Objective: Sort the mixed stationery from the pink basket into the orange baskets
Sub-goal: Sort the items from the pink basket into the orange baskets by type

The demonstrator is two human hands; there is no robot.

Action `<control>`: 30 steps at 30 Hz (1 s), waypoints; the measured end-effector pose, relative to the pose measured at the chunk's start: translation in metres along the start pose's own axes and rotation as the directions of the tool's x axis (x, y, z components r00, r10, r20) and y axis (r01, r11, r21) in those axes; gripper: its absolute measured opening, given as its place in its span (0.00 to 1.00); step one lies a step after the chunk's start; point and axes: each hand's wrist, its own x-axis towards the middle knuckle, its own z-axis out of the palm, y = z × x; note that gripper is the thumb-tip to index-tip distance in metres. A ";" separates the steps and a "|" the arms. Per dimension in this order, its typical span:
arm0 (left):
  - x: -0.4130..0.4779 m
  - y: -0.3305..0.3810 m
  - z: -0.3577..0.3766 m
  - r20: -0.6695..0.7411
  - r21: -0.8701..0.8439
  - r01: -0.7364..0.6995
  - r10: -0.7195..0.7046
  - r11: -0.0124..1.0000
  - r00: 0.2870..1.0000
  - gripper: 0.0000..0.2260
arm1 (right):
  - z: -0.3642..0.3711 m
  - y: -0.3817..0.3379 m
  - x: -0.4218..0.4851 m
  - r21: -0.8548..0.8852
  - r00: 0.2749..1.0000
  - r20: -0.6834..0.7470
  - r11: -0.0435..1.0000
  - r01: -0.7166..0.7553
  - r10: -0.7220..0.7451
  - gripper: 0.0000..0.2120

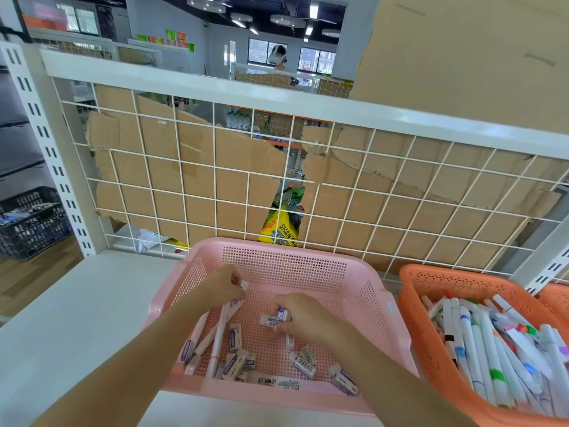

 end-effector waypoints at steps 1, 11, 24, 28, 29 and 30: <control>0.001 0.000 -0.001 -0.014 -0.029 0.017 -0.018 0.999 1.000 0.09 | 0.000 0.001 0.000 -0.010 1.000 0.010 1.000 -0.005 0.005 0.13; -0.003 0.006 -0.006 0.005 -0.098 -0.063 0.063 0.993 0.998 0.11 | -0.005 -0.001 -0.001 -0.055 1.000 0.008 0.998 0.018 -0.018 0.12; -0.022 0.025 -0.021 -0.086 -0.066 -0.236 0.230 0.970 0.969 0.08 | -0.019 0.006 -0.003 0.198 0.988 -0.145 0.980 -0.014 0.043 0.09; -0.036 0.026 -0.024 -0.113 -0.049 -0.305 0.298 0.951 0.948 0.09 | -0.029 0.005 -0.010 0.108 0.984 -0.177 0.994 -0.019 0.038 0.15; -0.040 0.027 -0.025 -0.122 -0.050 -0.322 0.315 0.945 0.941 0.09 | -0.032 0.006 -0.013 0.087 0.979 -0.200 0.996 -0.021 0.038 0.16; -0.043 0.028 -0.026 -0.132 -0.049 -0.338 0.329 0.940 0.935 0.08 | -0.035 0.007 -0.016 0.074 0.973 -0.228 0.997 -0.025 0.042 0.17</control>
